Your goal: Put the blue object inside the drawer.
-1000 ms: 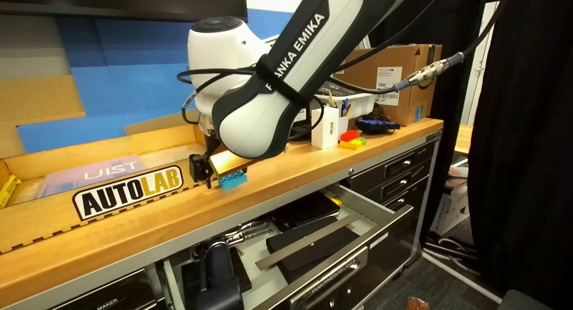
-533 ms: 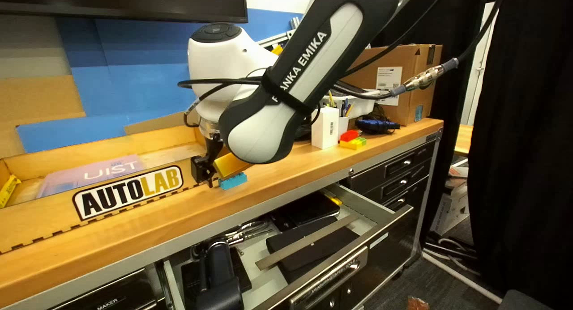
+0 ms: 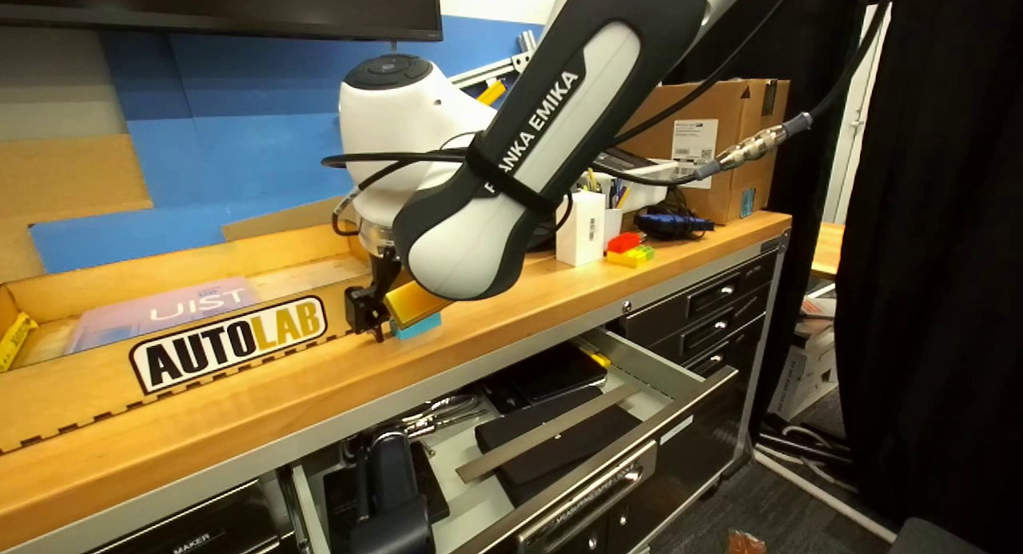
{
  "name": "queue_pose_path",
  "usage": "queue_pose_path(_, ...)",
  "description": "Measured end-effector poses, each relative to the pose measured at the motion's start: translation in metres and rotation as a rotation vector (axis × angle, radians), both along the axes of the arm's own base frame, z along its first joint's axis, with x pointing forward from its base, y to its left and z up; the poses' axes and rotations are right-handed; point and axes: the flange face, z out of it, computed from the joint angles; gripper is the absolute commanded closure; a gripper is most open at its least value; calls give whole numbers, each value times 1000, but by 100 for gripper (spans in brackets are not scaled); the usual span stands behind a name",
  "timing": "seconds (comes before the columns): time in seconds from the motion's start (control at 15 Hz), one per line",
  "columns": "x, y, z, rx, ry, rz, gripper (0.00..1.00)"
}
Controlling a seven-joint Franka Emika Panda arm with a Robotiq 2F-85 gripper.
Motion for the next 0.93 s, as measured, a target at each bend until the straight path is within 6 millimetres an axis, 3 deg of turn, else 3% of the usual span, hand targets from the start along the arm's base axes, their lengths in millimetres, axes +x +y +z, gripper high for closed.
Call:
queue_pose_path(0.2, 1, 2, 2, 2, -4, 2, 52)
queue_pose_path(0.67, -2, 0, 7, -22, 9, -8, 53)
queue_pose_path(0.93, -24, -14, 10, -46, 51, -42, 53)
